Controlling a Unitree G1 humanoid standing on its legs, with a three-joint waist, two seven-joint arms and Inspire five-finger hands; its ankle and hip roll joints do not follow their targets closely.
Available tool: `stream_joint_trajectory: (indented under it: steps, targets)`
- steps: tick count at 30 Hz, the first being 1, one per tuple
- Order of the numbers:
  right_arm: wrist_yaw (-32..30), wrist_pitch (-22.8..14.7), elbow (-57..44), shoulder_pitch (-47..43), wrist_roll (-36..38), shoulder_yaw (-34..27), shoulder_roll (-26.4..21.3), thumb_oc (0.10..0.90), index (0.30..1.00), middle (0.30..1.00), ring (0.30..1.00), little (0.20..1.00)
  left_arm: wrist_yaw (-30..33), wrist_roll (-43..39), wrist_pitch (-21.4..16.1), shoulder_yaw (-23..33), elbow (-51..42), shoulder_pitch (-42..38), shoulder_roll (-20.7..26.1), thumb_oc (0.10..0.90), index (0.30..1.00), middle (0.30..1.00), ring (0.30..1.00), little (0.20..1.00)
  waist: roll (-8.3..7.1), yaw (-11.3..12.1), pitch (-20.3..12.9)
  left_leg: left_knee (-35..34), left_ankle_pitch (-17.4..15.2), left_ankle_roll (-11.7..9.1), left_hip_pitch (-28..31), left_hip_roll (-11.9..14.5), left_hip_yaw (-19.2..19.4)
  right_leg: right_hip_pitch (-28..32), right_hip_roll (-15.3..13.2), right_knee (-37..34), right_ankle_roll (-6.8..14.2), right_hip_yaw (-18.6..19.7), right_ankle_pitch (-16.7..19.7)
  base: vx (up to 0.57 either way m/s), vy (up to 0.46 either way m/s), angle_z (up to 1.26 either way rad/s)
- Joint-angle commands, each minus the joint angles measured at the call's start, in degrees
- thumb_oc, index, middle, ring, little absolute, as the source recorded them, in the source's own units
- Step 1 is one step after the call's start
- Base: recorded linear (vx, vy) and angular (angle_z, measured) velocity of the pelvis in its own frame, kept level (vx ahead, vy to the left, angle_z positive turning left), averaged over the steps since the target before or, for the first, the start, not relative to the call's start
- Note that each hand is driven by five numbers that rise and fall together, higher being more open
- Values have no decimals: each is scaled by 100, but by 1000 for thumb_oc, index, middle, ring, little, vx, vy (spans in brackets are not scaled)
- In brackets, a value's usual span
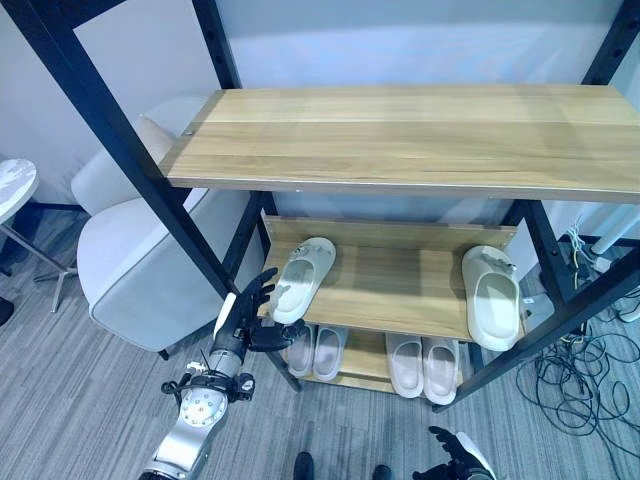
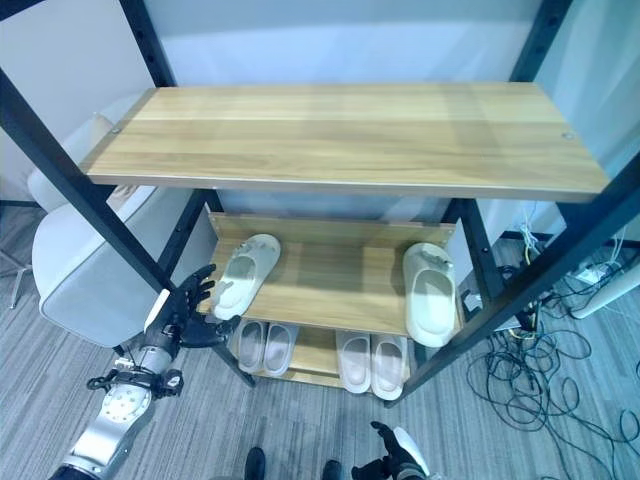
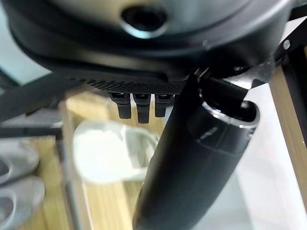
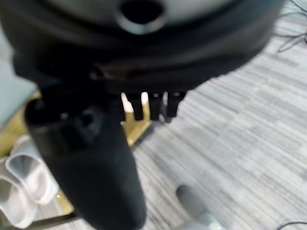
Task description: Arrange the slippers neatly on the shoe rack.
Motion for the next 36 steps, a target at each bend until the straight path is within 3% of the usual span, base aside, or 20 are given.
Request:
stream_joint_trajectory:
  steps: [1,14,19,27,36]
  targets:
    - [-81,-170,-338,6,107,-26,-81,800,900,900,900,900,382,323,-599,299,15,-804,184,800,900,900,900,900,-245,-70,-377,5,180,-161,-569,-207,168,-25,-184,75,571,-208,-486,0,0,0]
    - [-38,-213,-441,-21,132,1,-124,800,900,900,900,900,1141,1582,-332,546,804,-1463,645,800,900,900,900,900,-327,-168,-471,5,135,-131,-787,-196,216,-367,-243,75,610,-72,-348,13,11,-5]
    - [-28,-219,-478,-110,188,18,-117,800,900,900,900,900,1314,1883,-240,507,965,-1840,715,800,900,900,900,900,-347,-231,-475,5,181,-110,-1113,-208,216,-755,-258,75,605,8,-223,-33,6,-1]
    - [-87,-230,-455,-251,276,80,-76,800,900,900,900,900,1630,2006,-176,341,1261,-2414,698,800,900,900,900,900,-350,-285,-563,5,346,-104,-1721,-216,242,-1442,-288,75,574,120,-31,-51,-7,-5]
    - [-179,-225,-391,-320,315,116,-41,800,900,900,900,900,1701,1632,-274,344,1228,-2482,551,800,900,900,900,900,-285,-273,-451,5,383,-89,-1774,-193,298,-1540,-299,75,570,216,4,-9,-2,-13]
